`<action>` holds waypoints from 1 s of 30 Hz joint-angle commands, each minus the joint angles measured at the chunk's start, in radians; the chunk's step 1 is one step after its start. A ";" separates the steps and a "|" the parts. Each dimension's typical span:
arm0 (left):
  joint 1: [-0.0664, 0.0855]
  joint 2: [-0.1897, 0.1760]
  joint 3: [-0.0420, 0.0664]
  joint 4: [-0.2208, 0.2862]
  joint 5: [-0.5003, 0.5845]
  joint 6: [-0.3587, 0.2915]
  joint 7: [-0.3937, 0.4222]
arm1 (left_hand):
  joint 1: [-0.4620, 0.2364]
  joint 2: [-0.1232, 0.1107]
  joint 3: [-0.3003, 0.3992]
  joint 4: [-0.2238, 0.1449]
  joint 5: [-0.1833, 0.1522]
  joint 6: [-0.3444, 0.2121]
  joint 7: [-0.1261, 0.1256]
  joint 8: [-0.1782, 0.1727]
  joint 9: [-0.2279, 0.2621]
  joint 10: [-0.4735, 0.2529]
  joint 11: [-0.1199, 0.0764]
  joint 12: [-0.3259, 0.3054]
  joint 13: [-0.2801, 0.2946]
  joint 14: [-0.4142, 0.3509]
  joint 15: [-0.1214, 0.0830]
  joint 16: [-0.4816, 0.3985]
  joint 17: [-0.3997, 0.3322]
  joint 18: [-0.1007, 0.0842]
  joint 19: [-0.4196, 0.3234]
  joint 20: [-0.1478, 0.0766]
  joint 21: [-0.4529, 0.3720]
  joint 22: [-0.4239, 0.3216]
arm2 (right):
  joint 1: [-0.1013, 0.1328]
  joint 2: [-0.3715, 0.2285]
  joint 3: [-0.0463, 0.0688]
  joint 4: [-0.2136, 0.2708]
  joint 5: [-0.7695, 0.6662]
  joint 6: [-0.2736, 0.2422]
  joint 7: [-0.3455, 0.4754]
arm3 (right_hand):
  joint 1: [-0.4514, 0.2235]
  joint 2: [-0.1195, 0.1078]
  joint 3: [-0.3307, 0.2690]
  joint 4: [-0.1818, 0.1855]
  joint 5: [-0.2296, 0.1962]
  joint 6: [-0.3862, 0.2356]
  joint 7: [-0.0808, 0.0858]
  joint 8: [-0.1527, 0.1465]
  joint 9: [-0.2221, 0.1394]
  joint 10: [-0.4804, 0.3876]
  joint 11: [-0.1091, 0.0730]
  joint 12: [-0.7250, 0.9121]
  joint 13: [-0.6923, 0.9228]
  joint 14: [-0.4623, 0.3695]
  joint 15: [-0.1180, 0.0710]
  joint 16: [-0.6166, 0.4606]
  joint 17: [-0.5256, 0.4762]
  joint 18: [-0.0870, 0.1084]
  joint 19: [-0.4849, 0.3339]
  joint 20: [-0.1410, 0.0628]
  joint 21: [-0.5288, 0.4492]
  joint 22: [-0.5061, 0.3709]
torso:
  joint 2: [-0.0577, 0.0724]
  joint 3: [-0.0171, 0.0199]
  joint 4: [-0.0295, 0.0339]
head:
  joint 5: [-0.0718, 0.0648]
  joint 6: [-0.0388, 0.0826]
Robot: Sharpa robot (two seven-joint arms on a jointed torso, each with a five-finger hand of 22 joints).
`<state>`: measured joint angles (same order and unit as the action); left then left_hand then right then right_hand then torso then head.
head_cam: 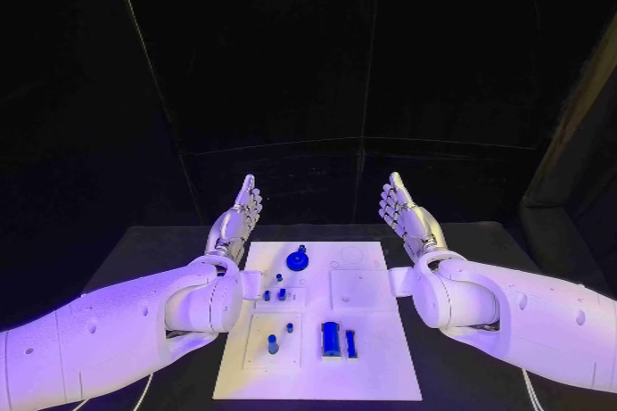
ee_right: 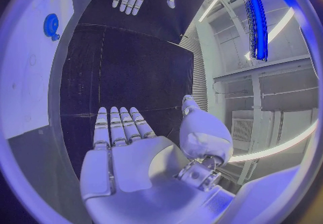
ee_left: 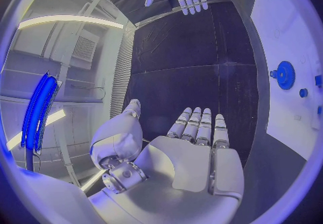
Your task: Assemble the parts on the task board
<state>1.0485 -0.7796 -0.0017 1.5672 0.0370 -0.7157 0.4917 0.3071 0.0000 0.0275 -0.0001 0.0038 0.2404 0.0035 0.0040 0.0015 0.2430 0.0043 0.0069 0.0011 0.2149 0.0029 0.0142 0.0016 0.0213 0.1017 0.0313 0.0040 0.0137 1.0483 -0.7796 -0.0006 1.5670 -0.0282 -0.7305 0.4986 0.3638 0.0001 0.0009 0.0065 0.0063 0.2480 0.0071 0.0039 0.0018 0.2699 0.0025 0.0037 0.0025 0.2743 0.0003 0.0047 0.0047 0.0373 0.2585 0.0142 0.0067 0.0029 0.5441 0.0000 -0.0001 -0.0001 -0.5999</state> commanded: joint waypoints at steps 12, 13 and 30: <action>0.002 0.000 0.002 0.003 -0.037 -0.054 0.028 | -0.176 0.000 -0.027 0.000 -0.004 -0.138 -0.003 -0.004 -0.002 -0.139 -0.004 -0.007 -0.001 -0.121 -0.003 -0.014 -0.002 -0.021 -0.102 -0.031 -0.004 -0.014 | 0.002 0.000 0.001 0.003 0.028 -0.040 0.021 | -0.207 0.000 -0.001 -0.006 -0.006 -0.142 -0.007 -0.004 -0.002 -0.154 -0.003 -0.004 -0.002 -0.157 0.000 -0.005 -0.005 -0.037 -0.147 -0.014 -0.007 -0.003 | 0.000 0.0000 0.0001 | 0.000 0.000; 0.002 0.000 0.002 0.003 -0.037 -0.054 0.028 | -0.181 0.000 -0.027 0.000 -0.004 -0.142 -0.003 -0.004 -0.002 -0.143 -0.004 -0.007 -0.001 -0.125 -0.003 -0.014 -0.002 -0.021 -0.102 -0.031 -0.004 -0.014 | 0.002 0.000 0.001 0.003 0.028 -0.040 0.021 | -0.213 0.000 -0.001 -0.006 -0.006 -0.146 -0.007 -0.004 -0.002 -0.158 -0.003 -0.004 -0.002 -0.162 0.000 -0.005 -0.005 -0.037 -0.151 -0.014 -0.007 -0.003 | 0.000 0.0000 0.0001 | 0.000 0.000; 0.002 0.000 0.002 0.003 -0.037 -0.054 0.028 | -0.307 0.000 -0.027 0.000 -0.004 -0.240 -0.003 -0.004 -0.002 -0.243 -0.004 -0.007 -0.001 -0.215 -0.003 -0.014 -0.002 -0.021 -0.102 -0.031 -0.004 -0.014 | 0.002 0.000 0.001 0.003 0.028 -0.040 0.021 | -0.364 0.000 -0.001 -0.006 -0.006 -0.248 -0.007 -0.004 -0.002 -0.270 -0.003 -0.004 -0.002 -0.274 0.000 -0.005 -0.005 -0.037 -0.258 -0.014 -0.007 -0.003 | 0.000 0.0000 0.0001 | 0.000 0.000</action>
<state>1.0483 -0.7799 -0.0014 1.5682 0.0147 -0.7656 0.4990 0.0075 0.0001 0.0059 -0.0001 0.0038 0.0052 -0.0002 0.0041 0.0009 0.0052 0.0001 0.0065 0.0016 0.0038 0.0001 0.0069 0.0010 0.0058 0.0041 -0.0011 0.0040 0.0009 1.0482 -0.7799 -0.0006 1.5676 0.0017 -0.7643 0.5063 0.0054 0.0003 0.0009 0.0065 0.0063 0.0049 -0.0004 0.0040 0.0014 0.0051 0.0000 0.0037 0.0016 0.0036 -0.0001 0.0048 0.0013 0.0068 0.0054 -0.0003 0.0067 0.0015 0.5442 0.0000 0.0001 0.0000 -0.5998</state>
